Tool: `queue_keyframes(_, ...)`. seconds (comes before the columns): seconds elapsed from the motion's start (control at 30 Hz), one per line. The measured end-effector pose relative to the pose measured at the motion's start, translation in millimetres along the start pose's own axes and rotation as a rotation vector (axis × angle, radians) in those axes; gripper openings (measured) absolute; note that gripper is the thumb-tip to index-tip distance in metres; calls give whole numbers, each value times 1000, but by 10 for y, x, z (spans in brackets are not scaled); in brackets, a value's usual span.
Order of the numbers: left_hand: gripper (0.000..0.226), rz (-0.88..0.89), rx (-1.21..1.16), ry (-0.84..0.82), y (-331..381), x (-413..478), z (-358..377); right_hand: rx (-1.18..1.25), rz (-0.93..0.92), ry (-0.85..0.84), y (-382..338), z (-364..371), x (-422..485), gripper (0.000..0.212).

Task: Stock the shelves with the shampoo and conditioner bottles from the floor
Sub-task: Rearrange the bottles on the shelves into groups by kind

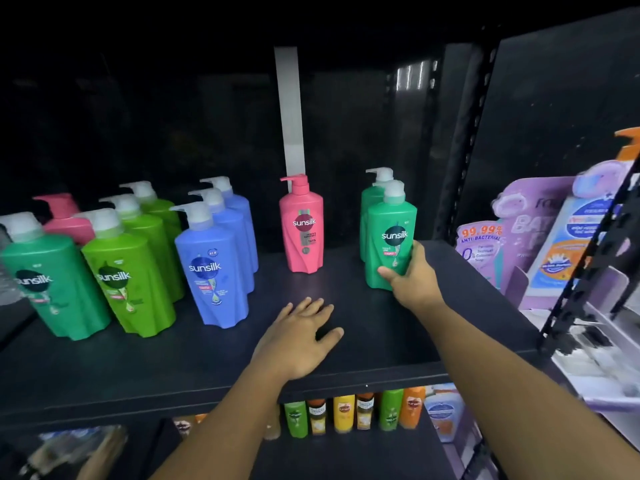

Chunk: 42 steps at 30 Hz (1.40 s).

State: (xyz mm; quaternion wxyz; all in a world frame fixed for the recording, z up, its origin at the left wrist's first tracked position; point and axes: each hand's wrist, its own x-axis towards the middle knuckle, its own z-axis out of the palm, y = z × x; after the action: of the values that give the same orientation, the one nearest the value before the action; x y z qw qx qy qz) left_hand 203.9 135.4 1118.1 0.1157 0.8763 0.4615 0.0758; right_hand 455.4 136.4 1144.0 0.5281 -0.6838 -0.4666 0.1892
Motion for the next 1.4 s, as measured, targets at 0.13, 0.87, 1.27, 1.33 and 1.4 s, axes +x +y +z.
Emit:
queue_keyframes(0.13, 65, -6, -13, 8, 2, 12, -12, 7, -5, -7, 47, 5, 86, 69)
queue_keyframes(0.87, 65, -26, -42, 34, 3, 14, -6, -328, 3, 55, 242, 189, 29, 88)
queue_keyframes(1.27, 66, -26, -35, 33, 32, -3, -24, -737, -276, -262, 65, 131, -966, 65)
queue_keyframes(1.33, 66, -34, -51, 43, 37, 1, -17, -801, -345, -253, 69, 151, -1201, 63)
queue_keyframes(1.4, 66, -39, -65, 56, 43, -9, -12, -827, -365, -235, 102, 179, -1368, 67)
